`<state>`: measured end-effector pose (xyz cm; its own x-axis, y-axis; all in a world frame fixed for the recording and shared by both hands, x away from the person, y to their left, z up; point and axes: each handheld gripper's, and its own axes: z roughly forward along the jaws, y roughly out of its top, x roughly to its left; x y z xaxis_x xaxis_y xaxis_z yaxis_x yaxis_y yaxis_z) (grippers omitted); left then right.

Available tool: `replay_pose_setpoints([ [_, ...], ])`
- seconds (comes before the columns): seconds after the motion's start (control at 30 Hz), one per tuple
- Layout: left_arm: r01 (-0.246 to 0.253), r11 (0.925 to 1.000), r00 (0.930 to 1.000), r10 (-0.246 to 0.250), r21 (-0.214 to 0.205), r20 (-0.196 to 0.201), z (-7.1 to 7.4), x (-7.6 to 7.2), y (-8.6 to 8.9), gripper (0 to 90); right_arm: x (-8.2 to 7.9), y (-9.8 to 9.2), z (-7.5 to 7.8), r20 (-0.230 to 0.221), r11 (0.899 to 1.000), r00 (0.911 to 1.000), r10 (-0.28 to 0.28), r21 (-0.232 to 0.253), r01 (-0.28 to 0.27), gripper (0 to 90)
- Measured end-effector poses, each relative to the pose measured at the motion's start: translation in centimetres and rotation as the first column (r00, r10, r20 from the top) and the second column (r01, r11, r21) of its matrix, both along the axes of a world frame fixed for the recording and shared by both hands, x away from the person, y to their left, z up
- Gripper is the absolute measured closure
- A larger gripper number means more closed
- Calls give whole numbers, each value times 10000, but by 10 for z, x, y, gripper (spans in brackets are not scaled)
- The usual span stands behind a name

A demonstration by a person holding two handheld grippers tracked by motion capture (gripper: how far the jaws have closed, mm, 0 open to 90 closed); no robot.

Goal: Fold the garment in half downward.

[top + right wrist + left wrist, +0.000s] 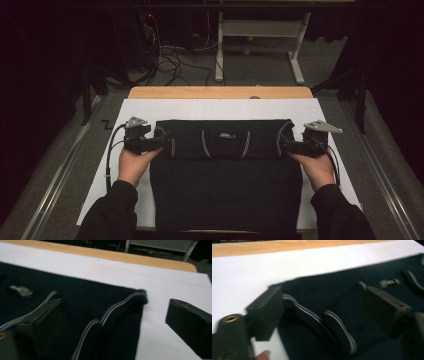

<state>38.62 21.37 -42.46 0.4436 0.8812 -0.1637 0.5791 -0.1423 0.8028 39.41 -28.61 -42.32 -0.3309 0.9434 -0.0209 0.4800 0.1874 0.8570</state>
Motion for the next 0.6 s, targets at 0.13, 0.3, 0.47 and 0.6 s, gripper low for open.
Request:
replay_pose_setpoints([
  [0.13,605,9982,9980,-605,-19,-160,-14,-15,-9,121,-16,8,-11,-219,9987,9984,513,-23,-514,0],
  [0.3,1224,9913,9848,-1152,487,-1299,-38,-12,-22,261,-21,17,-33,-1263,9930,9866,1035,-446,-1098,235],
  [0.47,1321,9851,9824,-1153,1099,-1472,-46,-10,-30,385,-17,20,-43,-1783,9902,9783,1060,-709,-1203,379],
  [0.6,1306,9801,9858,-1124,1492,-1247,-48,-13,-31,530,-15,22,-45,-1822,9867,9777,1044,-1038,-1247,521],
])
